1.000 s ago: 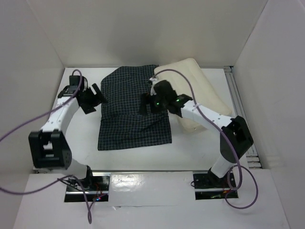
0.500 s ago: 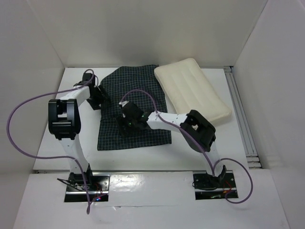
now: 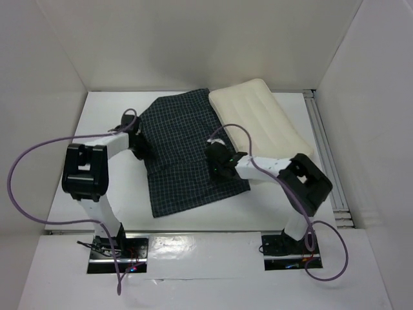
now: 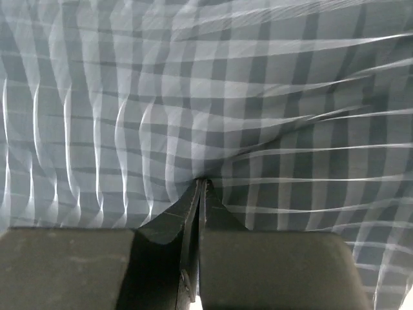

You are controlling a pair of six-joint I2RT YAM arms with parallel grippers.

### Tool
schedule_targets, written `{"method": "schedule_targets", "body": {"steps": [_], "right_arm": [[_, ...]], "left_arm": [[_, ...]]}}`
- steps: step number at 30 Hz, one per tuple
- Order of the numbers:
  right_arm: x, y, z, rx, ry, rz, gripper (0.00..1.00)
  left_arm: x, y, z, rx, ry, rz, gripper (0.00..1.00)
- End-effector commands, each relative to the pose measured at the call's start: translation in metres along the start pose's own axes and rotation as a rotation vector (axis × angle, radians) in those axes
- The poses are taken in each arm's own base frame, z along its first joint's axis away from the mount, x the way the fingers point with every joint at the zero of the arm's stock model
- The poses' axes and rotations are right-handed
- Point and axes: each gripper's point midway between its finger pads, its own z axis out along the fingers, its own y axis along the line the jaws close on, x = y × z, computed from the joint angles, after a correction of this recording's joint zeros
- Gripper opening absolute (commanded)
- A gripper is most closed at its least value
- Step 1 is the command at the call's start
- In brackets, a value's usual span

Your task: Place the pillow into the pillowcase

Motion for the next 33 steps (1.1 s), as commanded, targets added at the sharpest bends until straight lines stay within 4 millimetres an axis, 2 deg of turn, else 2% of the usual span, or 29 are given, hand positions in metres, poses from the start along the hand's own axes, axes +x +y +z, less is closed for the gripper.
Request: {"method": "schedule_targets", "body": {"steps": [1, 2, 3, 5, 6, 7, 8, 9, 10, 11, 12, 13, 14, 15, 17, 18, 19, 21, 22, 24, 26, 29, 30, 31, 32, 33], "right_arm": [[-0.021, -0.052, -0.029, 0.117, -0.073, 0.092, 0.00], [-0.026, -0.057, -0.032, 0.120, -0.085, 0.091, 0.00], [-0.027, -0.061, -0.035, 0.127, -0.087, 0.090, 0.00], [-0.052, -0.050, -0.044, 0.088, -0.138, 0.084, 0.00], [-0.060, -0.045, -0.047, 0.064, -0.150, 0.059, 0.02], [-0.068, -0.033, -0.051, 0.033, -0.166, 0.049, 0.12], [-0.082, -0.017, -0.059, -0.010, -0.196, 0.021, 0.25], [-0.083, 0.001, -0.060, -0.041, -0.206, -0.020, 0.39], [-0.087, 0.013, -0.065, -0.062, -0.219, -0.045, 0.61], [-0.093, 0.032, -0.069, -0.113, -0.232, -0.070, 0.69], [-0.083, 0.054, -0.067, -0.151, -0.214, -0.111, 0.74], [-0.079, 0.066, -0.067, -0.168, -0.207, -0.132, 0.78], [-0.073, 0.079, -0.066, -0.195, -0.194, -0.166, 0.85], [-0.058, 0.104, -0.062, -0.234, -0.166, -0.214, 0.87], [-0.042, 0.128, -0.057, -0.261, -0.138, -0.262, 0.89], [-0.037, 0.141, -0.057, -0.277, -0.133, -0.283, 0.90], [-0.014, 0.156, -0.049, -0.292, -0.097, -0.328, 0.92], [-0.002, 0.169, -0.043, -0.293, -0.081, -0.340, 0.92], [0.010, 0.177, -0.036, -0.286, -0.064, -0.366, 0.92], [0.025, 0.183, -0.032, -0.288, -0.038, -0.373, 0.92], [0.037, 0.181, -0.027, -0.238, -0.033, -0.395, 0.92], [0.054, 0.174, -0.022, -0.201, -0.010, -0.411, 0.91], [0.054, 0.172, -0.022, -0.184, -0.009, -0.393, 0.88], [0.057, 0.161, -0.018, -0.142, -0.007, -0.399, 0.85], [0.064, 0.156, -0.017, -0.124, 0.001, -0.403, 0.82], [0.068, 0.150, -0.015, -0.102, 0.012, -0.401, 0.74]], "left_arm": [[0.093, 0.005, -0.014, -0.027, 0.164, 0.060, 0.00], [0.109, -0.007, -0.026, 0.028, 0.176, 0.081, 0.00], [0.127, -0.015, -0.030, 0.066, 0.201, 0.103, 0.00], [0.156, -0.022, -0.042, 0.074, 0.243, 0.177, 0.00], [0.143, -0.022, -0.050, 0.039, 0.185, 0.170, 0.00], [0.130, -0.029, -0.065, 0.014, 0.154, 0.186, 0.00], [0.111, -0.031, -0.074, -0.003, 0.102, 0.184, 0.03], [0.084, -0.028, -0.083, -0.039, 0.021, 0.168, 0.07], [0.065, -0.030, -0.093, -0.045, -0.029, 0.174, 0.18], [0.042, -0.037, -0.107, -0.047, -0.083, 0.154, 0.33], [0.018, -0.031, -0.113, -0.061, -0.136, 0.119, 0.74], [0.004, -0.027, -0.118, -0.069, -0.163, 0.114, 0.89], [-0.012, -0.027, -0.122, -0.073, -0.196, 0.104, 0.99], [-0.026, -0.013, -0.115, -0.108, -0.193, 0.075, 1.00], [-0.044, 0.007, -0.107, -0.180, -0.204, 0.045, 1.00], [-0.051, 0.015, -0.095, -0.207, -0.187, 0.024, 1.00], [-0.061, 0.025, -0.090, -0.224, -0.189, 0.004, 1.00], [-0.070, 0.034, -0.076, -0.244, -0.179, 0.000, 1.00], [-0.069, 0.039, -0.056, -0.264, -0.151, -0.001, 1.00], [-0.072, 0.041, -0.041, -0.284, -0.122, 0.010, 0.99], [-0.062, 0.051, -0.024, -0.320, -0.073, -0.015, 0.99], [-0.057, 0.049, -0.009, -0.293, -0.048, -0.018, 0.97], [-0.055, 0.050, -0.001, -0.290, -0.037, -0.030, 0.95], [-0.055, 0.051, 0.003, -0.290, -0.037, -0.030, 0.93], [-0.050, 0.048, 0.006, -0.283, -0.020, -0.023, 0.83], [-0.047, 0.048, 0.009, -0.281, -0.007, -0.024, 0.77]]}}
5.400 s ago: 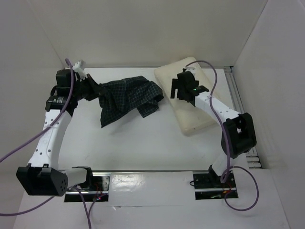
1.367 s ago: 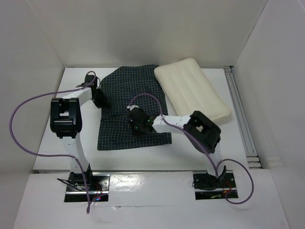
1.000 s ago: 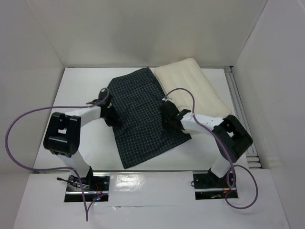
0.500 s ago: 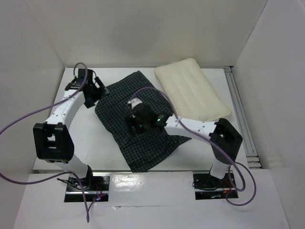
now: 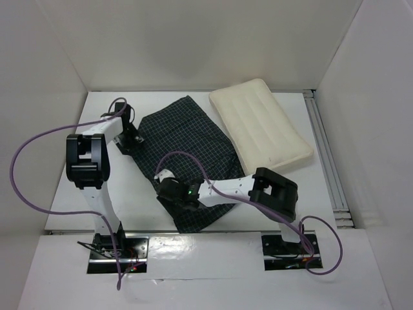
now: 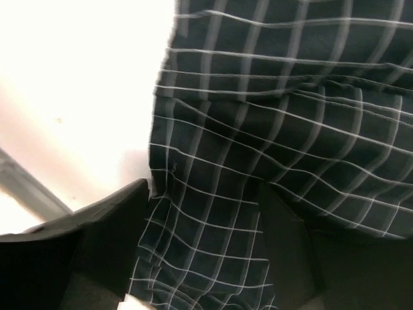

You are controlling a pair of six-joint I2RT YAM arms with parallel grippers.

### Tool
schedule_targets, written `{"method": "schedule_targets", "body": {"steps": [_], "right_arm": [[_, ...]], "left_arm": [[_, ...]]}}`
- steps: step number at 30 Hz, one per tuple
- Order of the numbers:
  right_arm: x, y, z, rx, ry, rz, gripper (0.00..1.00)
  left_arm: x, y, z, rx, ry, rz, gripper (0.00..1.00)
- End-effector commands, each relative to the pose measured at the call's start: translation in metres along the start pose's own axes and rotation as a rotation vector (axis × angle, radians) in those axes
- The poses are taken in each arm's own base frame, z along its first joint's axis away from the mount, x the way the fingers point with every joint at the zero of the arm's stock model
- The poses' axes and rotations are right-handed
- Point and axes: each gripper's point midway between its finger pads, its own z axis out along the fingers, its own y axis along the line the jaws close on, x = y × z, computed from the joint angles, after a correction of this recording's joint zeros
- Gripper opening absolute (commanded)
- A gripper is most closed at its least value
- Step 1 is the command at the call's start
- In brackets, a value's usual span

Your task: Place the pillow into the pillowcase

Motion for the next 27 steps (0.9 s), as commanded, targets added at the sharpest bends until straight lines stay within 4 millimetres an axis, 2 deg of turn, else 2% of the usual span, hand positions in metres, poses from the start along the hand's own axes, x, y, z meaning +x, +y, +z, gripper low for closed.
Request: {"method": "schedule_targets", "body": {"steps": [1, 2, 3, 4, 5, 7, 8, 10, 11, 12, 13, 14, 15, 16, 17, 19, 21, 22, 23, 24, 25, 27], "right_arm": [[0.013, -0.020, -0.003, 0.111, 0.009, 0.021, 0.65], [0.016, -0.026, -0.002, 0.139, 0.008, 0.017, 0.54], [0.016, -0.029, -0.006, 0.149, 0.007, 0.016, 0.41], [0.018, -0.033, -0.007, 0.169, 0.013, 0.011, 0.12], [0.014, -0.041, -0.006, 0.196, 0.003, 0.020, 0.01], [0.009, -0.057, -0.010, 0.222, 0.003, 0.008, 0.00], [-0.001, -0.068, -0.012, 0.267, -0.024, -0.004, 0.00], [-0.031, -0.102, -0.022, 0.350, -0.064, -0.023, 0.00], [-0.047, -0.114, -0.030, 0.373, -0.089, -0.017, 0.00], [-0.083, -0.139, -0.045, 0.418, -0.153, 0.029, 0.00], [-0.095, -0.153, -0.054, 0.450, -0.162, 0.027, 0.00], [-0.114, -0.161, -0.068, 0.455, -0.207, 0.049, 0.00], [-0.134, -0.166, -0.080, 0.436, -0.255, 0.068, 0.00], [-0.150, -0.173, -0.099, 0.421, -0.314, 0.087, 0.00], [-0.164, -0.169, -0.106, 0.393, -0.374, 0.075, 0.00], [-0.165, -0.157, -0.113, 0.314, -0.409, 0.042, 0.00], [-0.160, -0.139, -0.109, 0.266, -0.412, -0.007, 0.00], [-0.148, -0.127, -0.099, 0.227, -0.384, -0.029, 0.00], [-0.134, -0.108, -0.089, 0.191, -0.352, -0.067, 0.00], [-0.127, -0.095, -0.084, 0.159, -0.350, -0.087, 0.00], [-0.101, -0.081, -0.067, 0.104, -0.290, -0.120, 0.00], [-0.077, -0.052, -0.055, 0.041, -0.252, -0.140, 0.00]], "left_arm": [[0.008, -0.010, 0.017, 0.025, 0.051, 0.012, 0.65], [0.007, -0.013, 0.017, 0.035, 0.054, 0.012, 0.48], [0.004, -0.015, 0.015, 0.038, 0.051, 0.012, 0.17], [-0.003, -0.022, 0.012, 0.057, 0.046, 0.020, 0.01], [-0.007, -0.024, 0.008, 0.062, 0.039, 0.019, 0.00], [-0.019, -0.025, -0.003, 0.086, 0.037, 0.009, 0.00], [-0.035, -0.035, -0.017, 0.116, -0.005, 0.005, 0.00], [-0.060, -0.036, -0.045, 0.150, -0.054, -0.003, 0.00], [-0.085, -0.050, -0.071, 0.196, -0.122, -0.007, 0.00], [-0.098, -0.052, -0.084, 0.217, -0.147, -0.005, 0.00], [-0.113, -0.052, -0.109, 0.243, -0.196, -0.018, 0.00], [-0.119, -0.053, -0.126, 0.253, -0.216, -0.007, 0.00], [-0.139, -0.056, -0.154, 0.289, -0.283, -0.021, 0.00], [-0.148, -0.054, -0.169, 0.311, -0.314, -0.032, 0.00], [-0.150, -0.053, -0.192, 0.335, -0.353, -0.033, 0.00], [-0.149, -0.035, -0.200, 0.324, -0.365, -0.058, 0.00], [-0.144, -0.015, -0.202, 0.276, -0.382, -0.092, 0.00], [-0.127, 0.000, -0.195, 0.245, -0.352, -0.111, 0.00], [-0.125, 0.011, -0.191, 0.235, -0.357, -0.128, 0.00], [-0.115, 0.021, -0.185, 0.215, -0.336, -0.126, 0.00], [-0.092, 0.038, -0.173, 0.176, -0.295, -0.134, 0.00], [-0.071, 0.063, -0.164, 0.097, -0.283, -0.158, 0.02]]}}
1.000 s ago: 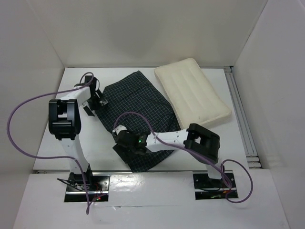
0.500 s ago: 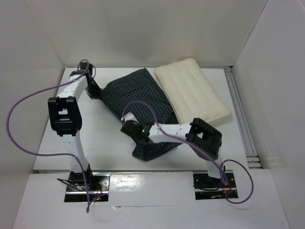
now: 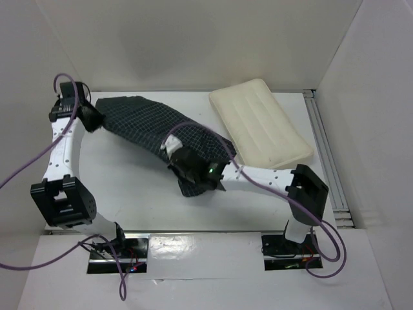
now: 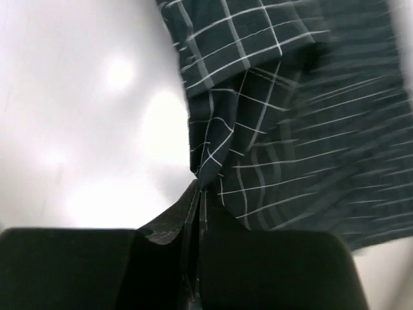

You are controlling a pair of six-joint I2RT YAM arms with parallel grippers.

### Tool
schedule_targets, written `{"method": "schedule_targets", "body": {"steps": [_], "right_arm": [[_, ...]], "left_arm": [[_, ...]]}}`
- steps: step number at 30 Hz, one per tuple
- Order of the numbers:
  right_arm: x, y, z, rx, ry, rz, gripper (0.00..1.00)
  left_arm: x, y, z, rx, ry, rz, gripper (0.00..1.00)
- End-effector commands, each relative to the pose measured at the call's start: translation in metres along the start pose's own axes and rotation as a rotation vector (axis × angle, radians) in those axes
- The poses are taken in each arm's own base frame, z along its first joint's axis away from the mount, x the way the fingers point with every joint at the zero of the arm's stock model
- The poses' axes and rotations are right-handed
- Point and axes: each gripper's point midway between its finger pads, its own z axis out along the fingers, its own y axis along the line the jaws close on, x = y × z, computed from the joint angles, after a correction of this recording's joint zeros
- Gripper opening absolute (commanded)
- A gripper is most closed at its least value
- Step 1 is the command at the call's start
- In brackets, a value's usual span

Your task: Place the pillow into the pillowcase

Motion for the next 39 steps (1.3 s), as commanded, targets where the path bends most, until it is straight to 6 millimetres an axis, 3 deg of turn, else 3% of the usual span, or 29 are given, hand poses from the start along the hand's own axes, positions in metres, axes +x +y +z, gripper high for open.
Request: {"method": "schedule_targets", "body": {"steps": [1, 2, 3, 4, 6, 8, 10, 12, 13, 14, 15, 16, 18, 19, 22, 23, 25, 26, 31, 35, 39], "right_arm": [[0.079, 0.059, 0.009, -0.186, 0.167, -0.076, 0.00], [0.089, 0.069, 0.007, -0.217, 0.192, -0.071, 0.06], [0.103, 0.079, 0.005, -0.239, 0.224, -0.067, 0.22], [0.104, 0.084, 0.003, -0.245, 0.226, -0.061, 0.42], [0.115, 0.081, -0.002, -0.231, 0.248, -0.063, 0.65], [0.109, 0.068, -0.007, -0.166, 0.228, -0.057, 0.77], [0.093, 0.047, -0.019, -0.112, 0.196, -0.039, 0.87], [0.077, 0.025, -0.025, -0.063, 0.162, -0.009, 0.90], [0.061, 0.002, -0.032, -0.018, 0.125, 0.028, 0.93], [0.051, -0.009, -0.036, -0.002, 0.102, 0.052, 0.95], [0.034, -0.033, -0.043, 0.039, 0.056, 0.096, 0.97], [0.029, -0.046, -0.047, 0.070, 0.043, 0.132, 0.97], [0.022, -0.070, -0.054, 0.114, 0.018, 0.213, 0.97], [0.015, -0.098, -0.062, 0.167, -0.006, 0.277, 0.97], [0.028, -0.133, -0.069, 0.214, 0.000, 0.421, 0.97], [0.029, -0.155, -0.077, 0.244, -0.018, 0.476, 0.97], [0.032, -0.166, -0.081, 0.224, -0.033, 0.541, 0.97], [0.045, -0.180, -0.082, 0.249, -0.017, 0.569, 0.97], [0.062, -0.201, -0.086, 0.241, -0.004, 0.657, 0.97], [0.068, -0.207, -0.084, 0.237, 0.009, 0.668, 0.97], [0.071, -0.208, -0.079, 0.225, 0.021, 0.667, 0.97]], "left_arm": [[0.061, 0.070, 0.015, -0.211, 0.118, -0.009, 0.08], [0.063, 0.075, 0.006, -0.216, 0.097, -0.009, 0.22], [0.066, 0.080, 0.003, -0.227, 0.095, 0.002, 0.37], [0.067, 0.083, 0.001, -0.238, 0.089, 0.012, 0.57], [0.065, 0.080, -0.006, -0.214, 0.079, 0.033, 0.61], [0.059, 0.070, -0.011, -0.165, 0.065, 0.040, 0.64], [0.075, 0.029, -0.019, 0.016, 0.097, 0.108, 0.64], [0.096, 0.004, -0.017, 0.096, 0.111, 0.167, 0.64], [0.113, -0.017, -0.022, 0.135, 0.121, 0.228, 0.64], [0.124, -0.023, -0.015, 0.140, 0.143, 0.282, 0.62], [0.146, -0.037, -0.015, 0.163, 0.176, 0.358, 0.62], [0.150, -0.043, -0.012, 0.156, 0.174, 0.395, 0.62], [0.163, -0.056, -0.007, 0.163, 0.199, 0.502, 0.62], [0.188, -0.063, 0.002, 0.161, 0.260, 0.575, 0.62], [0.234, -0.081, 0.007, 0.244, 0.372, 0.738, 0.65], [0.260, -0.084, 0.009, 0.243, 0.413, 0.796, 0.65], [0.276, -0.084, 0.017, 0.193, 0.394, 0.862, 0.65], [0.292, -0.087, 0.015, 0.189, 0.397, 0.912, 0.65], [0.333, -0.088, 0.024, 0.131, 0.397, 1.050, 0.65], [0.349, -0.083, 0.036, 0.057, 0.376, 1.118, 0.65], [0.349, -0.076, 0.041, -0.021, 0.340, 1.142, 0.60]]}}
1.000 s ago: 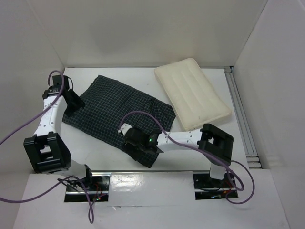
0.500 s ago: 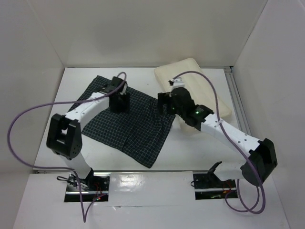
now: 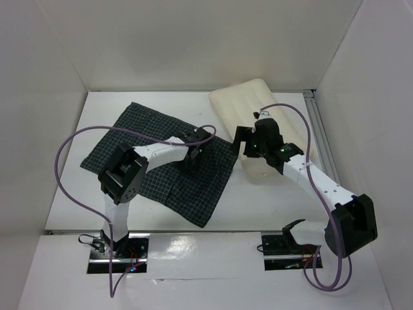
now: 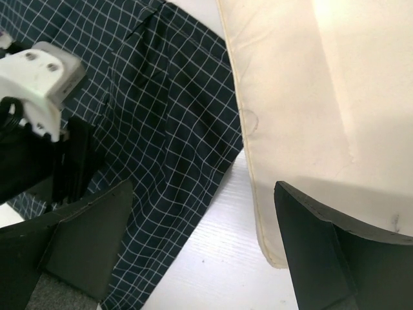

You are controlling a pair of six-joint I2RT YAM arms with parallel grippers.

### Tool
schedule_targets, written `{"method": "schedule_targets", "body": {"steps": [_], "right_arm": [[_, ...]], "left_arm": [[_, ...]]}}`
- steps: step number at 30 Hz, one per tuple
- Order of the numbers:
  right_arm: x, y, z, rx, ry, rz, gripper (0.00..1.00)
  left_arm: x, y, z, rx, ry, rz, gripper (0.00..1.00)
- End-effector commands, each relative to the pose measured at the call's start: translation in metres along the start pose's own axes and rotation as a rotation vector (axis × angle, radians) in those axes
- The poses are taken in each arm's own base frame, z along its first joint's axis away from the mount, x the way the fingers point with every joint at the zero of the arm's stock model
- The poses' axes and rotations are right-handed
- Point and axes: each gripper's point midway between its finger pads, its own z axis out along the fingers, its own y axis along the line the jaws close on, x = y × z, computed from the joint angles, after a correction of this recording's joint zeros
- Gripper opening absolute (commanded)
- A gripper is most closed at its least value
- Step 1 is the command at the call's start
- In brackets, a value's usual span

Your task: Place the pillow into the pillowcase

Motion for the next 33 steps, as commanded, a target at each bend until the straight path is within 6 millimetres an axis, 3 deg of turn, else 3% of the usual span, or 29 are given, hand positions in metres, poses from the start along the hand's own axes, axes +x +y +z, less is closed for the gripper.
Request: {"method": "schedule_targets", "body": {"steps": [1, 9, 19, 20, 26, 33], "right_arm": [[-0.004, 0.005, 0.001, -0.037, -0.003, 0.009, 0.97], [0.007, 0.003, 0.010, -0.043, 0.032, 0.009, 0.97], [0.012, 0.007, 0.016, -0.042, 0.052, -0.013, 0.97], [0.019, 0.008, 0.018, -0.037, 0.070, -0.034, 0.97], [0.013, 0.014, 0.023, -0.038, 0.061, -0.041, 0.98], [0.007, 0.010, 0.029, 0.002, 0.050, -0.078, 0.98]], "left_arm": [[-0.008, 0.017, -0.002, -0.124, -0.031, -0.003, 0.60], [-0.012, 0.029, -0.004, -0.195, -0.046, -0.007, 0.58], [0.008, 0.023, 0.014, -0.175, 0.039, 0.039, 0.61], [0.008, 0.023, 0.014, -0.175, 0.039, 0.040, 0.57], [0.007, 0.030, 0.012, -0.224, 0.045, 0.030, 0.40], [-0.010, 0.033, -0.007, -0.230, 0.004, -0.003, 0.37]]}}
